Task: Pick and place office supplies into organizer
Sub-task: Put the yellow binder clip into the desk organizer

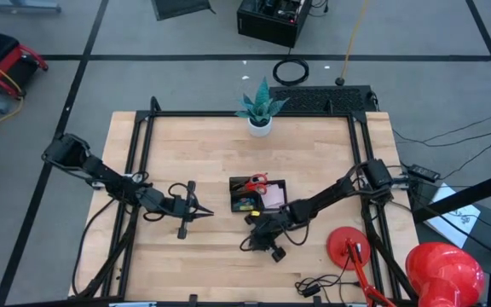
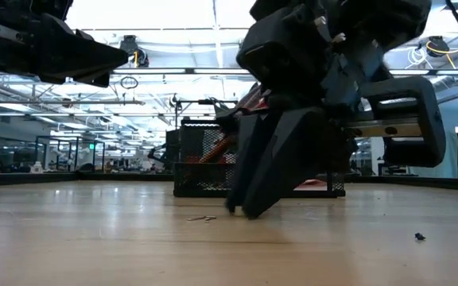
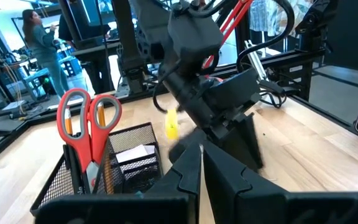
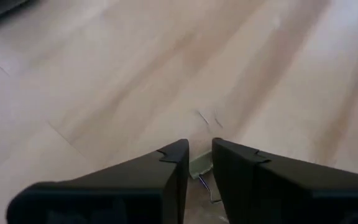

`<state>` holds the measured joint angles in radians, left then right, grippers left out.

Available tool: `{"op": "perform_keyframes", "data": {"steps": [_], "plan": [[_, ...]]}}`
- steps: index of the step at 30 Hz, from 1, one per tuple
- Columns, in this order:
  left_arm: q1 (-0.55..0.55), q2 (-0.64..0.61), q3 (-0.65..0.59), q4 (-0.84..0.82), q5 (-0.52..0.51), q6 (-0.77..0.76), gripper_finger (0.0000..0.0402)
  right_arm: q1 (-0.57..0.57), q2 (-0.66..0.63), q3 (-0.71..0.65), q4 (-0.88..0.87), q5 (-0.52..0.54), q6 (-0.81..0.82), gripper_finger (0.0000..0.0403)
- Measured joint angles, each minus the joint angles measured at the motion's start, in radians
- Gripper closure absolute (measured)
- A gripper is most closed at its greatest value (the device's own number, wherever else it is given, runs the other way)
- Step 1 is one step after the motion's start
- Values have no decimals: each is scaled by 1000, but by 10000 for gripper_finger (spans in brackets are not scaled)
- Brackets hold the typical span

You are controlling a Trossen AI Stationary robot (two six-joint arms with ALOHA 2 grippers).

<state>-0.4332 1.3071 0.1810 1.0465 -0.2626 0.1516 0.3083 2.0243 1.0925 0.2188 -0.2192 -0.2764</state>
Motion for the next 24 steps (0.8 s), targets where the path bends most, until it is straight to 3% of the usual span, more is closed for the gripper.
{"op": "perform_keyframes", "data": {"steps": [9,20,24], "plan": [[0,0,0,-4,0,-2,376,61,-150,0,4,246,3,356],[0,0,0,-3,0,-7,376,93,-182,1,4,281,-10,357],[0,0,0,-3,0,-4,376,98,-182,1,6,401,-51,357]]}}
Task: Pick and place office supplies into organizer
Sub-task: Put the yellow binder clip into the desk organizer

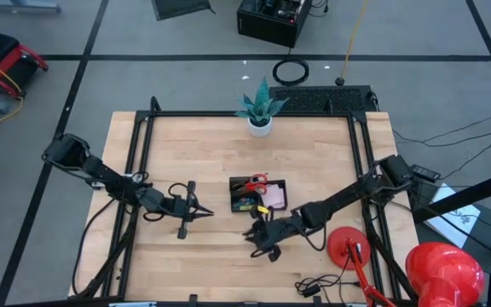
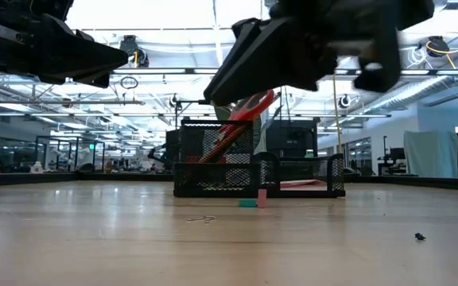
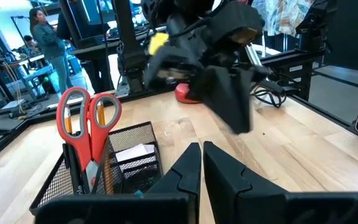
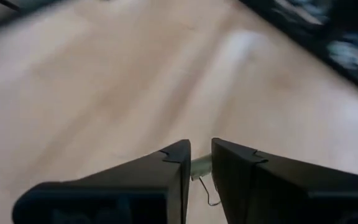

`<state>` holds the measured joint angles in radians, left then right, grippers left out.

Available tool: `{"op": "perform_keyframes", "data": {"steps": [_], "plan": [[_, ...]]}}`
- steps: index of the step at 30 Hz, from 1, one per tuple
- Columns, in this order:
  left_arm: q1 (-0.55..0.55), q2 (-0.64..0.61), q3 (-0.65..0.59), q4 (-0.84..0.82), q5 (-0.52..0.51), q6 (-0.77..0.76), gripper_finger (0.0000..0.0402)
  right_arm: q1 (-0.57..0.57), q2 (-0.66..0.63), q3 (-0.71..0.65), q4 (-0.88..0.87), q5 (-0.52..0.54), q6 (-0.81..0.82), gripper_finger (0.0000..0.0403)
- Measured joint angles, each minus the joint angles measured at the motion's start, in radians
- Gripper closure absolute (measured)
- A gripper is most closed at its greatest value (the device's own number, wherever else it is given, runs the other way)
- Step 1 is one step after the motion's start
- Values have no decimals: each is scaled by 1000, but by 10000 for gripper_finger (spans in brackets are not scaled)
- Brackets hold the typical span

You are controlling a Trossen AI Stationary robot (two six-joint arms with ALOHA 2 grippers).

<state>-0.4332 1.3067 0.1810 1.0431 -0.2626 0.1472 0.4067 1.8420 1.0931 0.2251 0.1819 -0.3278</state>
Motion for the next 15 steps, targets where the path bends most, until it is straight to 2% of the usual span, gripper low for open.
{"op": "perform_keyframes", "data": {"steps": [6,15], "plan": [[0,0,0,0,0,0,376,23,0,0,4,343,-103,357],[0,0,0,0,0,2,376,41,36,2,28,647,-169,358]]}}
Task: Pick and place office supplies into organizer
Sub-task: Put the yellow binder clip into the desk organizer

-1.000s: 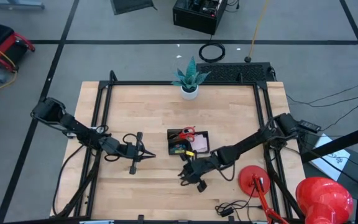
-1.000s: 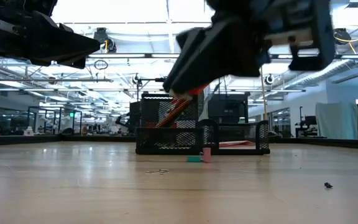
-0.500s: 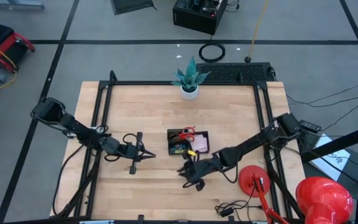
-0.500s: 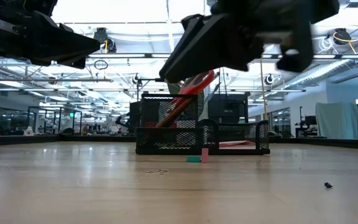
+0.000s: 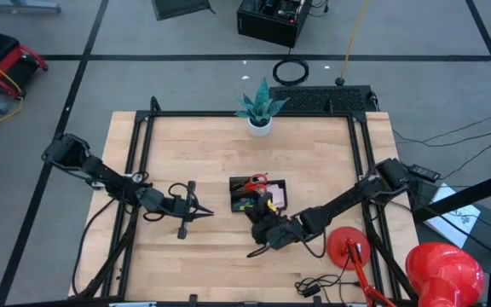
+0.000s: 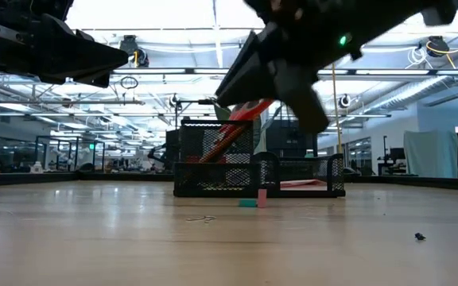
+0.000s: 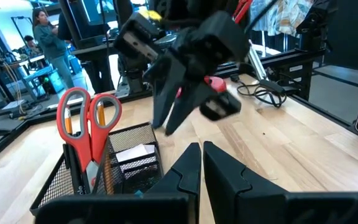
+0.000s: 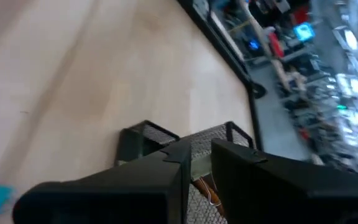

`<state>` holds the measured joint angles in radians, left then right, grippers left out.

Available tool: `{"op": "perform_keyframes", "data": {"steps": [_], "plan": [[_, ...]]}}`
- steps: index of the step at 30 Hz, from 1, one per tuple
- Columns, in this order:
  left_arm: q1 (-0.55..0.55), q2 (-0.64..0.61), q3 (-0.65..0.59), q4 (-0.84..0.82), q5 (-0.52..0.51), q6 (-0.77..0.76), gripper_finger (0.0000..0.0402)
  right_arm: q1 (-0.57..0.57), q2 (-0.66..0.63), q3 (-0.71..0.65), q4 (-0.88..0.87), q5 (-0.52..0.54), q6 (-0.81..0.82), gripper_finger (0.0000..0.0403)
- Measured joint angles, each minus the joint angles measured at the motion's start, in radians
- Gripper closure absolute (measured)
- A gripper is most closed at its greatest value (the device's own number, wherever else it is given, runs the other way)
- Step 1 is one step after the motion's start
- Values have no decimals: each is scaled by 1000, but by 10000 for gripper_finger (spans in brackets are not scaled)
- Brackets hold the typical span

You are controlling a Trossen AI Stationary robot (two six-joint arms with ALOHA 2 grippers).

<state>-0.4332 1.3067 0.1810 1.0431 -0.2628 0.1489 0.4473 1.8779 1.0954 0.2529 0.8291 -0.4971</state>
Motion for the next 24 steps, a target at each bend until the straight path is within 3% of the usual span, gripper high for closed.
{"op": "perform_keyframes", "data": {"steps": [8,14,24], "plan": [[1,0,0,-2,0,4,376,0,113,0,128,86,-118,358],[3,0,0,-22,0,2,376,-10,131,0,170,117,-115,358],[3,0,0,-27,0,-4,376,-37,130,0,154,84,-28,358]]}}
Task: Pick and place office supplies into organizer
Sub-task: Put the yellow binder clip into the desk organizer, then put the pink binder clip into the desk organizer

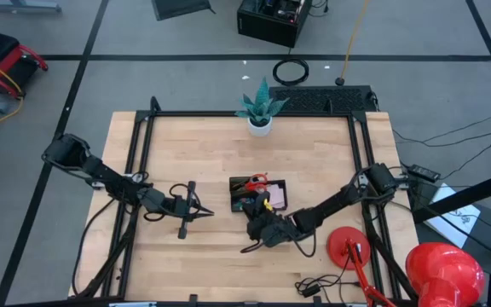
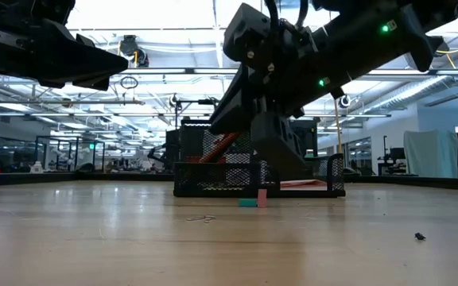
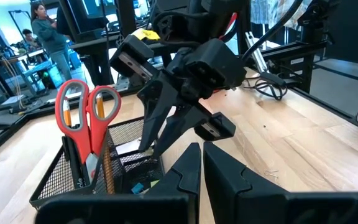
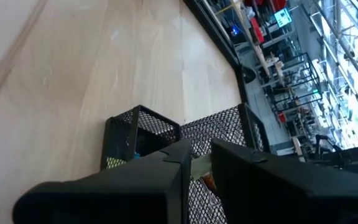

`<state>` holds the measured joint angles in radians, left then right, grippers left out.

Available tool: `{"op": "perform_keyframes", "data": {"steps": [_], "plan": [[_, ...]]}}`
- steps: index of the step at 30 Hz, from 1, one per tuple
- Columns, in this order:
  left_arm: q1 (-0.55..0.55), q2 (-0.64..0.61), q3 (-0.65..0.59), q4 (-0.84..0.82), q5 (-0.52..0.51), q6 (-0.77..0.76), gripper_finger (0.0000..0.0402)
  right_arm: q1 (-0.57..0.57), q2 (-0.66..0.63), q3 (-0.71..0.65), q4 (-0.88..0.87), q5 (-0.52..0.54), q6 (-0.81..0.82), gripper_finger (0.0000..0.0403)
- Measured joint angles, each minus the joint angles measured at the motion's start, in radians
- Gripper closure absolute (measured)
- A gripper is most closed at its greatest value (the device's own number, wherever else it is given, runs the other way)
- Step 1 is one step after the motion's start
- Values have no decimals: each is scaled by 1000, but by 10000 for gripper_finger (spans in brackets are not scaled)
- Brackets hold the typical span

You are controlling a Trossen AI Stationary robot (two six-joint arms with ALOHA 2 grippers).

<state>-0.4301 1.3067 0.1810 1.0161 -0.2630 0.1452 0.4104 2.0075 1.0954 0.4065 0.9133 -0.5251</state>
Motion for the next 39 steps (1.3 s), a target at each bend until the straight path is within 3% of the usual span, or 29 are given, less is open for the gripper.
{"op": "perform_keyframes", "data": {"steps": [15,25,39], "plan": [[0,0,0,-2,0,-16,376,-37,0,0,-61,-104,127,358],[0,0,0,-2,0,-15,376,-37,0,0,-62,-106,122,355],[0,0,0,-3,0,-16,376,-37,0,0,-63,-99,121,294]]}}
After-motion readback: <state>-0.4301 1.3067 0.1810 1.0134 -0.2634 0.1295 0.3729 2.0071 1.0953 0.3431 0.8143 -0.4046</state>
